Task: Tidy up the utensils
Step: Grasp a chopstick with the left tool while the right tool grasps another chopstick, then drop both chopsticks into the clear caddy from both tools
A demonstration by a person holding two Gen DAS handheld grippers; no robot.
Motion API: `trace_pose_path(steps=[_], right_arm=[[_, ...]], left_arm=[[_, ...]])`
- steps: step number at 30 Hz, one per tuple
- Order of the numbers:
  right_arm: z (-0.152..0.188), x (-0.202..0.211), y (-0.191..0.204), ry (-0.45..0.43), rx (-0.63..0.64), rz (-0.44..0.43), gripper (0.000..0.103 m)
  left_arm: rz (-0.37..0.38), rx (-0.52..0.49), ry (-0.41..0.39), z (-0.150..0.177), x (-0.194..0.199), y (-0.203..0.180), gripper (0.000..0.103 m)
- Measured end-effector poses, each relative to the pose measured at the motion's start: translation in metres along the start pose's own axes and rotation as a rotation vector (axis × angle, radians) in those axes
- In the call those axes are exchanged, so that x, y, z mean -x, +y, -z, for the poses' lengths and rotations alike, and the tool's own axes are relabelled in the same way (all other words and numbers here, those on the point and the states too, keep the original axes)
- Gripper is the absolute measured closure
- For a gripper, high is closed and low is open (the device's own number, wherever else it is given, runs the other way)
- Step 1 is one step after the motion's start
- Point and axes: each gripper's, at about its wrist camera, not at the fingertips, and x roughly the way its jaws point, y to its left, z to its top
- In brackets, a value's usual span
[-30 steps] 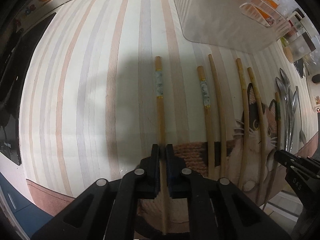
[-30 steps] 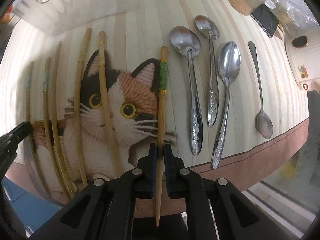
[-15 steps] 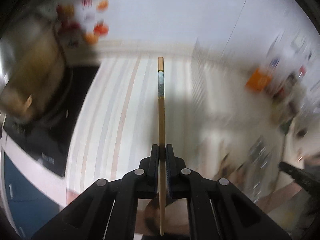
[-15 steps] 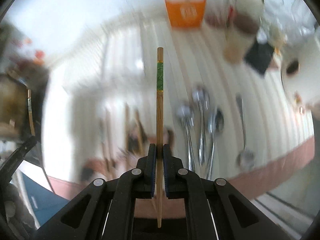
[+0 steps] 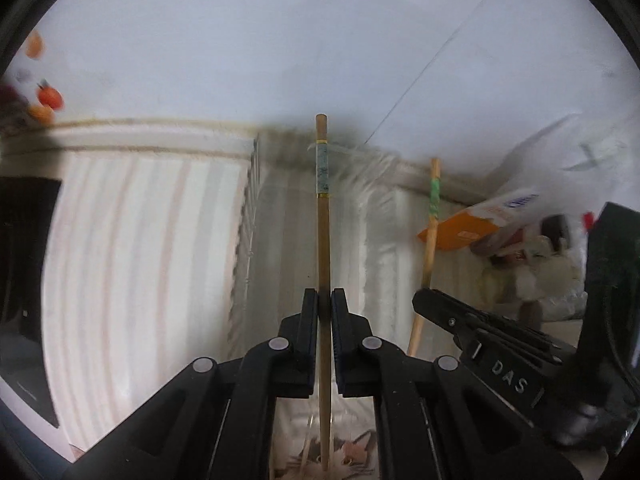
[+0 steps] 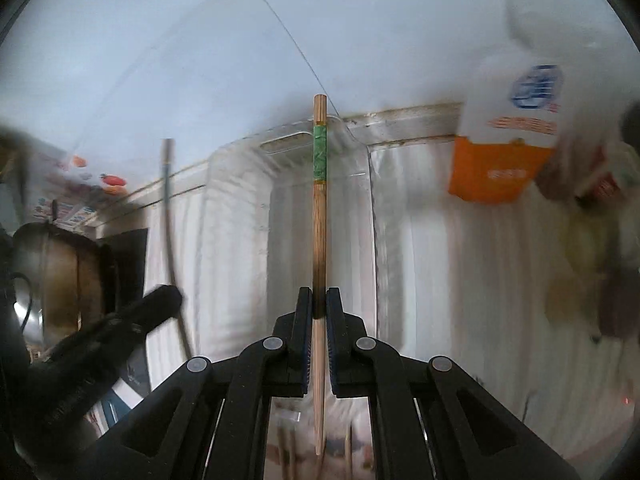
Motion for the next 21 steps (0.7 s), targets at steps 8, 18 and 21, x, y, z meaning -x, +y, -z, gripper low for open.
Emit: trace_pose_path(steps=[8,18,21], right_arm=[[-0.02,-0.052,-0.015,0.065,0.014,0.025,0.096],[-0.02,-0.059,-0.02,0.084,0.039,0.05,0.048],[-0.013,-0.037,-0.02,0.039,0.036,0.063,0.048]], left_arm=[[-0.031,0.005,0.076,-0.012,-0.046,0.003,0.099],[-0.152,-0.004,0.005,-0.007,-0.021,0.005,0.065],[-0.217,-0.013,-0.089,0.002,0.003,0.008,0.034]])
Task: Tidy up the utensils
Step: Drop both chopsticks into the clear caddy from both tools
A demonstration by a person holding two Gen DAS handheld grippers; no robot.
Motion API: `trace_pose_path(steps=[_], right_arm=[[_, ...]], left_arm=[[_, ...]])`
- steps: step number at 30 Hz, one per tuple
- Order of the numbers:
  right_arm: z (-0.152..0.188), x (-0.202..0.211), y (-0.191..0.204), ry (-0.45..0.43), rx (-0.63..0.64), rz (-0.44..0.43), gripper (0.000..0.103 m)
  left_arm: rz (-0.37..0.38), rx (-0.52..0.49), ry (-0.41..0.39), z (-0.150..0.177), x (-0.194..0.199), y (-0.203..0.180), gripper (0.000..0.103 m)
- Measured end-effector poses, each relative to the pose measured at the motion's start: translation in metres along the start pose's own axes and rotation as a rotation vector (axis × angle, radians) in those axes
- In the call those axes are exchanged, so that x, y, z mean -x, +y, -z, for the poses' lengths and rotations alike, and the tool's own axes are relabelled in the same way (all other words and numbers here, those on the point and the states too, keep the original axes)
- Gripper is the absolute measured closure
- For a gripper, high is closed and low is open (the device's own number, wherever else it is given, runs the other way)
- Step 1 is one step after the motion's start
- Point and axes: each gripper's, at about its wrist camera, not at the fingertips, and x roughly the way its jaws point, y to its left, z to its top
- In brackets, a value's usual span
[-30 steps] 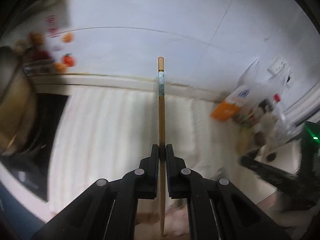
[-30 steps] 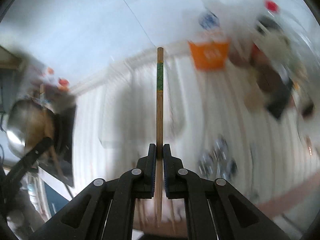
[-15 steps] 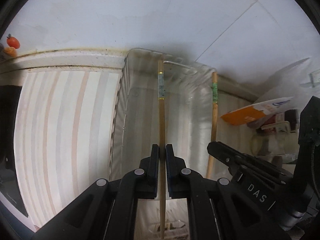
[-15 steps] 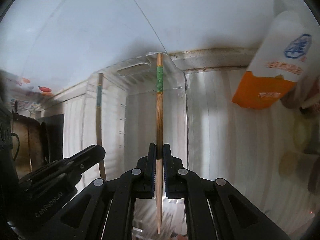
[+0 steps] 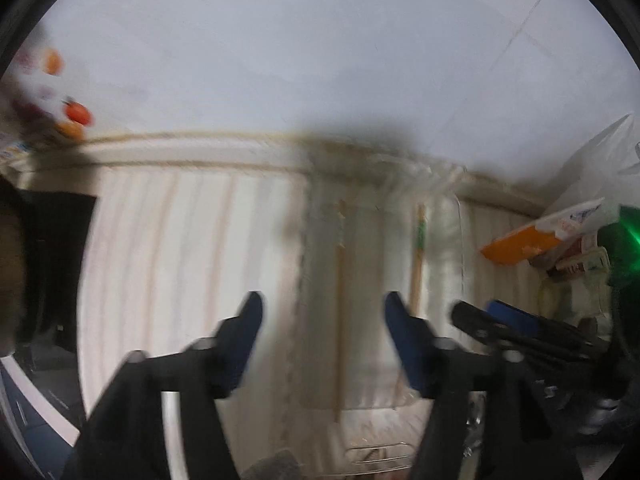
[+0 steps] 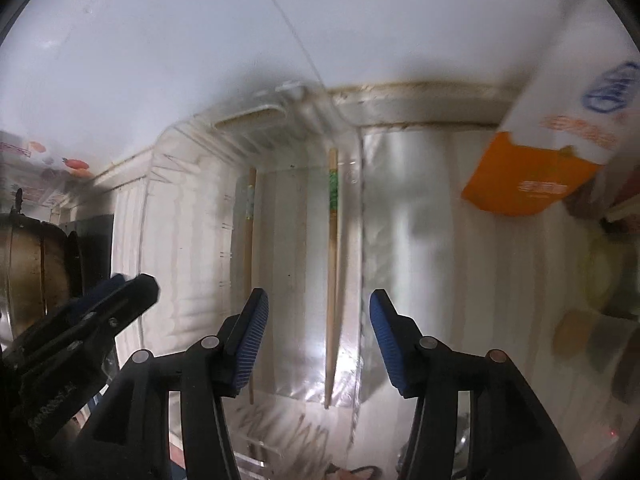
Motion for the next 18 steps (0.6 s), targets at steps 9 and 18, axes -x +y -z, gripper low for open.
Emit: trace_pose_path(steps=[9,18], right_arm=[[0.062,0.081,-0.006,-0.23,0.006,0.097,0.027],[0.167,0.076,-0.024,-0.182,-0.061,0.089,0.037]], left_arm=[[-0.116,-0.032,-0.168,0.041,0.061,0.015,0.0],[-0.144,-0.036,-0.124,0.137,0.062,0.038,0.0]])
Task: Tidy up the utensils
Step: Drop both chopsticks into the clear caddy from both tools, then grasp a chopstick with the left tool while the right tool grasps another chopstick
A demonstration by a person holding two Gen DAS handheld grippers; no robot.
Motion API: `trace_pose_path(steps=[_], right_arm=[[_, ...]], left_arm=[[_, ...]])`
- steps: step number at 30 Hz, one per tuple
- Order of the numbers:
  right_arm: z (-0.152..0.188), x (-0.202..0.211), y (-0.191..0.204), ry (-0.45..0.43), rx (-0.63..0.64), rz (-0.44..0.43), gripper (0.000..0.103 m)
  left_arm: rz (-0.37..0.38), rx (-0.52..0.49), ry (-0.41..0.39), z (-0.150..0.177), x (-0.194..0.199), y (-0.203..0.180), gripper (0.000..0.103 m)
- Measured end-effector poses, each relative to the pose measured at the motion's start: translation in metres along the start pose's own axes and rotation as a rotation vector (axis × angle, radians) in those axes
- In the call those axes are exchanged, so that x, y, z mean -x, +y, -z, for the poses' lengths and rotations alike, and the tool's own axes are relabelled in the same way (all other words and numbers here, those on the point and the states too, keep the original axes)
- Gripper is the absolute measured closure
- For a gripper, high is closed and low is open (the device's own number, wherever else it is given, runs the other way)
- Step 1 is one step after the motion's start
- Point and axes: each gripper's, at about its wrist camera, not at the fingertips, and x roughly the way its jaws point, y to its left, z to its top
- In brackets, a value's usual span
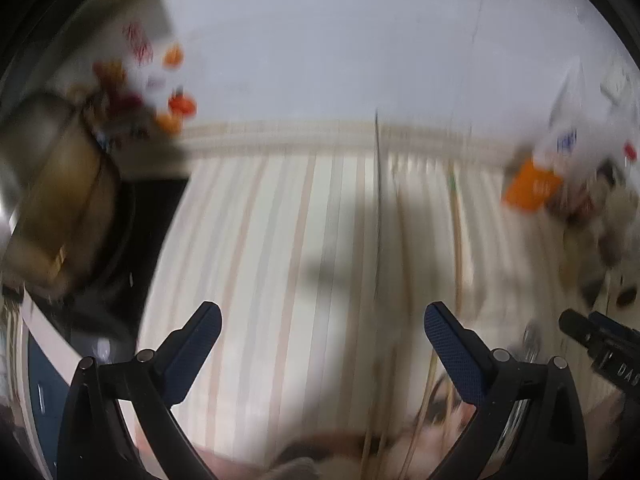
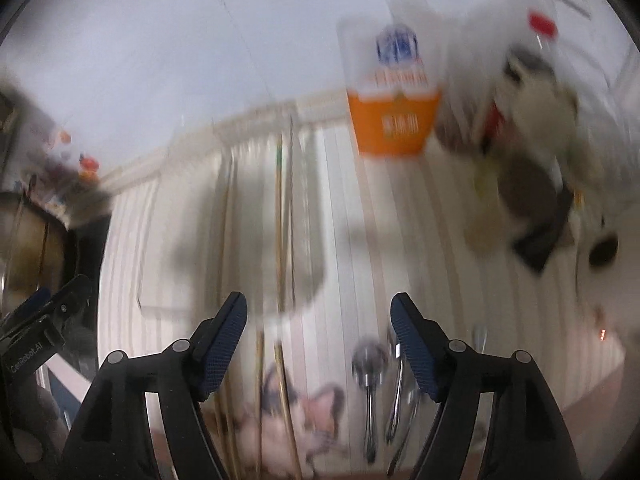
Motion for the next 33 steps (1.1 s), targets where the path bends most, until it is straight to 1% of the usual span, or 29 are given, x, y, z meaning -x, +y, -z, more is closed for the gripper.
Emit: trace_pose_path(steps=[1,2,3,4,5,6,7,9,11,12,13,14,15,18,19,20,21,22,23,24,27,30,33], right_arm=[[0.012,-0.006,-0.002,0.021,-0.003,-0.003,0.044],[0.029,-0.016,-0.004,0.057,-0.006,-0.003,0.057],[0.041,-0.023,-0.006,0.082,-0.011,-0.012,0.066],[0.053,-0.033,-0.008,0.113,-0.019,-0.023,0.07],[0.065,-0.043,-0.009,0.144,-0.024,-0.024,0.074],[0.074,-0.051,-0.009,0.166,-0.031,-0.026,0.075],[0.083,-0.059,-0.01,0.189,-0.039,-0.029,0.075],[0.094,-0.07,-0.008,0.218,-0.04,-0.034,0.075],[0.103,-0.079,-0.004,0.236,-0.026,-0.031,0.075],[0.106,-0.082,-0.001,0.243,-0.017,-0.032,0.075],[0.109,-0.084,0.002,0.249,-0.007,-0.031,0.075],[0.112,-0.087,0.005,0.253,0.001,-0.032,0.075],[0.116,-0.089,0.009,0.258,0.011,-0.033,0.075],[0.126,-0.1,0.021,0.274,0.04,-0.027,0.075],[0.128,-0.099,0.026,0.252,0.061,-0.008,0.074],[0.129,-0.1,0.03,0.247,0.087,0.004,0.075],[0.131,-0.1,0.035,0.24,0.119,0.032,0.077],[0.134,-0.101,0.037,0.244,0.132,0.05,0.083],[0.136,-0.1,0.036,0.247,0.14,0.069,0.093],[0.138,-0.099,0.033,0.256,0.139,0.089,0.096],[0.146,-0.093,0.018,0.274,0.12,0.117,0.096],[0.151,-0.089,0.005,0.288,0.108,0.121,0.096],[0.154,-0.086,-0.001,0.287,0.113,0.128,0.096]], left_arm=[[0.008,0.0,0.045,0.018,-0.01,0.002,0.0],[0.026,-0.003,0.096,0.037,-0.022,0.004,0.0],[0.036,-0.006,0.13,0.047,-0.03,0.004,0.0],[0.055,-0.006,0.185,0.064,-0.044,0.003,0.003],[0.085,-0.006,0.238,0.08,-0.057,0.002,0.01],[0.106,-0.008,0.265,0.087,-0.064,0.0,0.015],[0.126,-0.014,0.297,0.097,-0.074,-0.005,0.026],[0.152,-0.036,0.342,0.11,-0.089,-0.014,0.038],[0.152,-0.067,0.373,0.12,-0.101,-0.023,0.073],[0.153,-0.069,0.38,0.122,-0.103,-0.024,0.075],[0.155,-0.074,0.35,0.122,-0.1,-0.024,0.081],[0.167,-0.071,0.349,0.122,-0.1,-0.023,0.097],[0.179,-0.058,0.362,0.123,-0.101,-0.021,0.098],[0.204,-0.029,0.353,0.124,-0.1,-0.011,0.098],[0.198,-0.026,0.352,0.125,-0.1,-0.007,0.098],[0.193,-0.025,0.35,0.125,-0.099,-0.005,0.098],[0.187,-0.023,0.349,0.129,-0.099,0.001,0.098],[0.175,-0.024,0.35,0.13,-0.098,0.005,0.098],[0.169,-0.022,0.352,0.131,-0.097,0.008,0.098],[0.161,-0.019,0.353,0.133,-0.096,0.014,0.098],[0.155,-0.026,0.35,0.132,-0.095,0.021,0.098],[0.144,-0.042,0.342,0.13,-0.095,0.021,0.098],[0.14,-0.047,0.339,0.136,-0.093,0.021,0.098]])
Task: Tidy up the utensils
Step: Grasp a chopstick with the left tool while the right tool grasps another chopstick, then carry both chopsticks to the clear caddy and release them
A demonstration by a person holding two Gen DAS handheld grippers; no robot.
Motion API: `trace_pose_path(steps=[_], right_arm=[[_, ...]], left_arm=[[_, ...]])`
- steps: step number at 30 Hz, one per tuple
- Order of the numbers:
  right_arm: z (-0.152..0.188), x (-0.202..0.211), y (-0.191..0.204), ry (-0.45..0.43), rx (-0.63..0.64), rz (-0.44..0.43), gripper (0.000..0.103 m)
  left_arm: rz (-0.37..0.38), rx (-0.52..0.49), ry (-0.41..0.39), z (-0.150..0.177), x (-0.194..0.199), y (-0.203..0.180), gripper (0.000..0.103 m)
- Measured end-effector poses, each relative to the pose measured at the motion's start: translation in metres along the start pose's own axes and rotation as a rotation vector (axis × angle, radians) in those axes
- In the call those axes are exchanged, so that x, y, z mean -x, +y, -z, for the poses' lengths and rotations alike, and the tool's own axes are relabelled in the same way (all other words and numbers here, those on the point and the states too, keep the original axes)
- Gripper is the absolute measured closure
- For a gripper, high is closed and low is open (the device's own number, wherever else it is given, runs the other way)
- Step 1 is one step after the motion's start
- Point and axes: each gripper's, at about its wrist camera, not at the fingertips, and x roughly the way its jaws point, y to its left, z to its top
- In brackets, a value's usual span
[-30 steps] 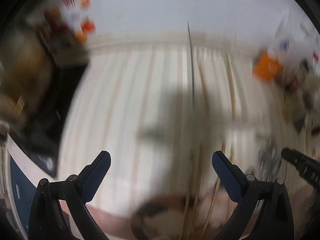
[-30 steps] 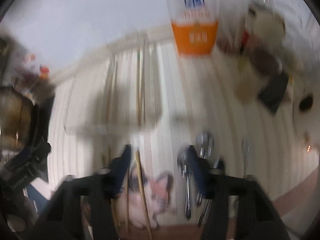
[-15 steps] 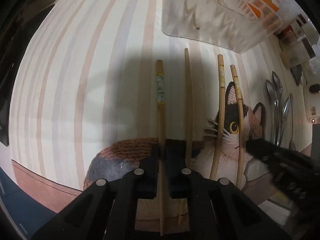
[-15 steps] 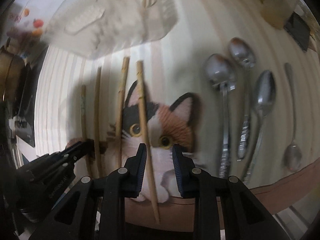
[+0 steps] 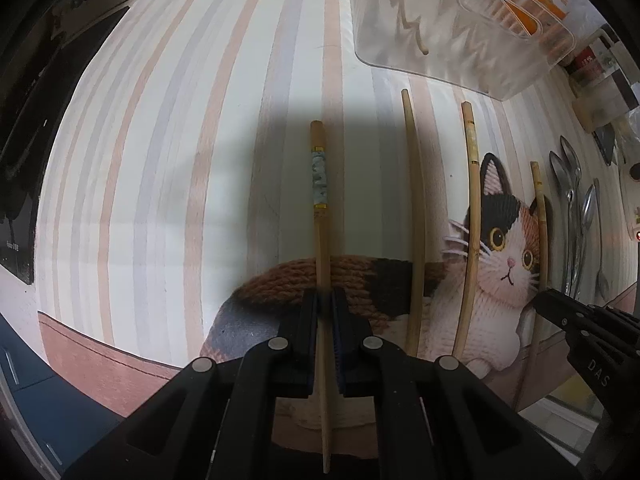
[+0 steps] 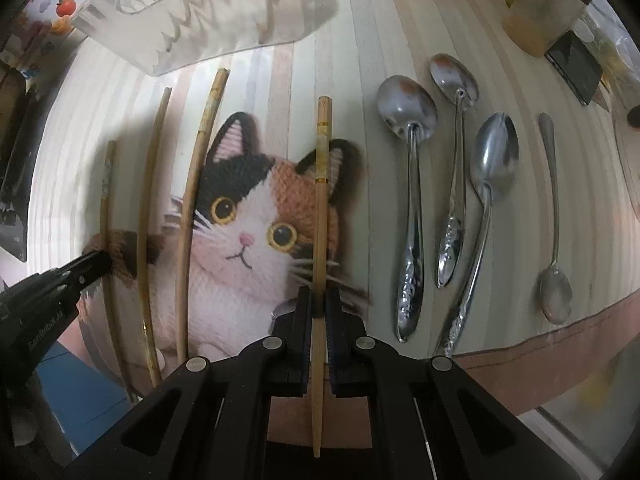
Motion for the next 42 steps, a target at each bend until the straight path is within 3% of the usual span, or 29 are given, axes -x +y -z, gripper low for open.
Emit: trace_pose_path(steps=[4,20,24,30,33,37,42], right_arm=[[0.003,0.0,0.004,0.003,0.013,0.022,0.096],[-0.003,-0.001,0.011,0.0,0.0,0.024,0.096],[-0.003,0.007,0.001,-0.018,-0.042,-0.02,0.096],[-0.019,0.058,-0.008,-0.119,-0.066,-0.091,0.097],[-0.034,0.09,-0.012,-0.168,-0.069,-0.138,0.097],[-0.07,0.135,-0.016,-0.23,-0.083,-0.222,0.097],[-0.133,0.162,-0.011,-0.275,-0.077,-0.287,0.097]], left_arm=[[-0.007,-0.01,-0.003,0.002,0.001,-0.016,0.098],[-0.04,-0.054,-0.004,0.0,-0.005,-0.022,0.099],[-0.073,-0.064,-0.063,-0.004,0.017,-0.024,0.099],[-0.087,-0.039,-0.222,-0.032,0.084,-0.021,0.099],[-0.056,-0.026,-0.291,-0.047,0.12,-0.016,0.099],[0.043,-0.017,-0.366,-0.079,0.17,-0.018,0.099],[0.215,-0.019,-0.341,-0.137,0.198,-0.034,0.099]])
